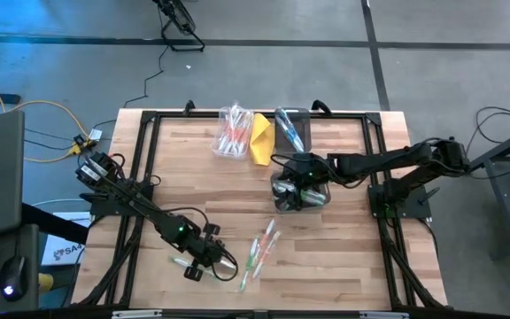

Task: Pick & Place Toothbrushes
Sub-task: Put the green toothbrush into the bottom black transparent bin

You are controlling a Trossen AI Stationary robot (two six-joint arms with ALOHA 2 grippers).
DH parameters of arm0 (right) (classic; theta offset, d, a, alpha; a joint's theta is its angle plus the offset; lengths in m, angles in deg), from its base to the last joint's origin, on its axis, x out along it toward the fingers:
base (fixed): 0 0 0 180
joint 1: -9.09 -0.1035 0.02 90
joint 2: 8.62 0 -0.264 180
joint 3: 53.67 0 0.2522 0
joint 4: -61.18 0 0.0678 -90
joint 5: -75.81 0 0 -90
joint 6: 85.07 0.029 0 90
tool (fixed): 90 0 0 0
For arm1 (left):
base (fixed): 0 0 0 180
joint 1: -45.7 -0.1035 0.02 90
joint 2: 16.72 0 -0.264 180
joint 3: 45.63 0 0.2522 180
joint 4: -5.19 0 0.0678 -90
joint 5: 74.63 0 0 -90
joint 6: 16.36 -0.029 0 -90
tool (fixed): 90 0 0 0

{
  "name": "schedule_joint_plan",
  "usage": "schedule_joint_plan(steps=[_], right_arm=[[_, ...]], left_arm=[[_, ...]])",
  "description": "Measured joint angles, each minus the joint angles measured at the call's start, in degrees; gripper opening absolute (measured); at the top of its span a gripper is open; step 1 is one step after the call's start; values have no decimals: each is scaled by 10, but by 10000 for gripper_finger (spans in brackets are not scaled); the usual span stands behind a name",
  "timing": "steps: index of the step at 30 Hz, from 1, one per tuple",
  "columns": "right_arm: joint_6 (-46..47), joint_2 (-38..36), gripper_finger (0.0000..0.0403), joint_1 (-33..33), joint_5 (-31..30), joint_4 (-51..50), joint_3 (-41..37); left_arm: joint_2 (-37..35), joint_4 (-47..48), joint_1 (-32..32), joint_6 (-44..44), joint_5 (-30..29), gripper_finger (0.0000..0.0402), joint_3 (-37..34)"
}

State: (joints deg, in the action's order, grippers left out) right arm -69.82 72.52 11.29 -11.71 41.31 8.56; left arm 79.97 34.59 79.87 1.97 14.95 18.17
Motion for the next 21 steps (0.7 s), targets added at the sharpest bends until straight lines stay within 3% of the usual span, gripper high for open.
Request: schedule_joint_plan(steps=[13,21], right_arm=[[0,0,302,0,0,0,0],[-5,0,302,0,1,-1,0]], left_arm=[[1,-30,0,0,-5,22,-1],[1,-23,-1,2,-92,21,-1]])
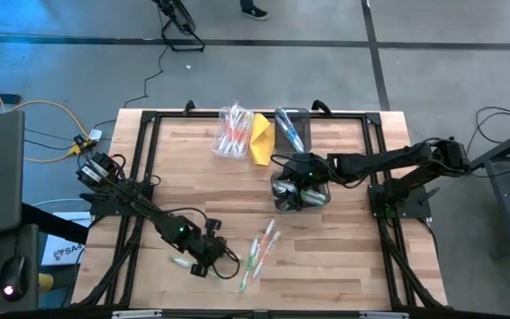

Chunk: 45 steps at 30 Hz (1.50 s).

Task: Pick & Place Toothbrushes
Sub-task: Put the green toothbrush into the bottom black transparent bin

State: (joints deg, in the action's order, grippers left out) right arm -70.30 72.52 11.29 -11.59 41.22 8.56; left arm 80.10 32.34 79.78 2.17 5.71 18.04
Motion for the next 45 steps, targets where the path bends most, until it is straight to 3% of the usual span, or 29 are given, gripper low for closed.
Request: schedule_joint_plan(steps=[2,8,16,20,25,32,39,45], right_arm=[[0,0,302,0,15,0,0],[0,0,302,0,112,0,0],[-15,0,302,2,263,-5,0],[-49,0,302,2,309,-6,0],[-99,0,302,2,292,-8,0],[-165,0,302,2,189,20,0],[-164,0,302,2,99,153,0],[-163,0,302,2,40,262,0]], left_arm=[[0,7,-7,0,-26,16,0],[-16,24,-51,2,-31,7,0],[-80,86,-124,-7,-29,3,0],[-125,97,-162,-48,-29,3,0],[-193,88,-217,-91,-28,2,0],[-271,-16,-290,-93,-4,2,1],[-272,-146,-316,-93,18,1,2],[-268,-164,-315,-93,17,1,0]])
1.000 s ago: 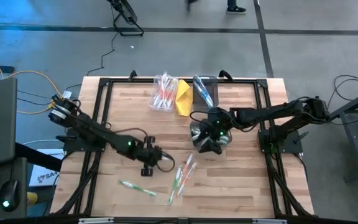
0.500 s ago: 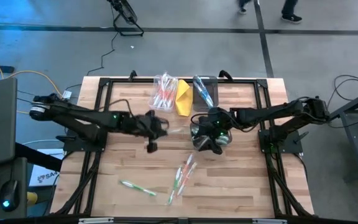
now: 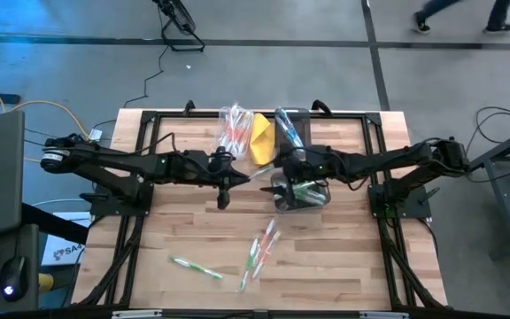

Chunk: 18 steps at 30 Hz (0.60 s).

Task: Pick & Place Toothbrushes
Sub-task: Put the green toothbrush into the bottom black transparent bin

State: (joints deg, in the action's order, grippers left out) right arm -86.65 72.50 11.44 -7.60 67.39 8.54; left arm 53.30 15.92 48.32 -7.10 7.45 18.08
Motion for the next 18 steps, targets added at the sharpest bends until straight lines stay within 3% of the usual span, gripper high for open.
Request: schedule_joint_plan(steps=[8,18], right_arm=[[-1,0,281,-1,-6,65,0],[0,0,133,-1,-5,77,0]], left_arm=[[0,3,0,4,0,1,0],[0,6,0,4,-1,1,0]])
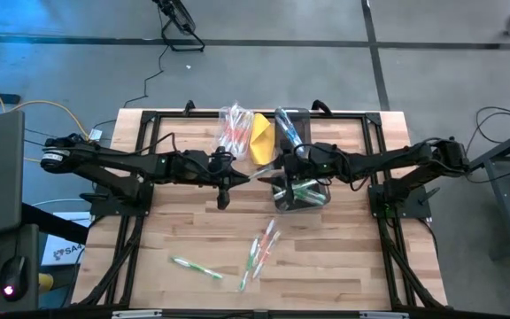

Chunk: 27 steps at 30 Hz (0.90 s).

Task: Pick & Place Toothbrushes
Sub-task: Put the green toothbrush into the bottom black transparent bin

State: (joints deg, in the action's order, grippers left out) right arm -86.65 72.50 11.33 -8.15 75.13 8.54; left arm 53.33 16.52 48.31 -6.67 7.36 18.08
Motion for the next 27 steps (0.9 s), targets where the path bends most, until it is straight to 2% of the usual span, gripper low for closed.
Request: schedule_joint_plan(steps=[7,12,17,21,27], right_arm=[[0,0,21,0,0,-16,0],[4,0,18,0,0,-20,0],[5,0,18,0,-2,-22,0],[5,0,18,0,-2,-35,0],[26,-9,18,5,-2,-81,0]], left_arm=[[0,9,0,-1,0,1,0],[0,13,0,0,0,6,0],[0,13,0,0,-1,35,0],[0,9,0,2,-3,69,0],[0,8,0,-2,-8,143,0]])
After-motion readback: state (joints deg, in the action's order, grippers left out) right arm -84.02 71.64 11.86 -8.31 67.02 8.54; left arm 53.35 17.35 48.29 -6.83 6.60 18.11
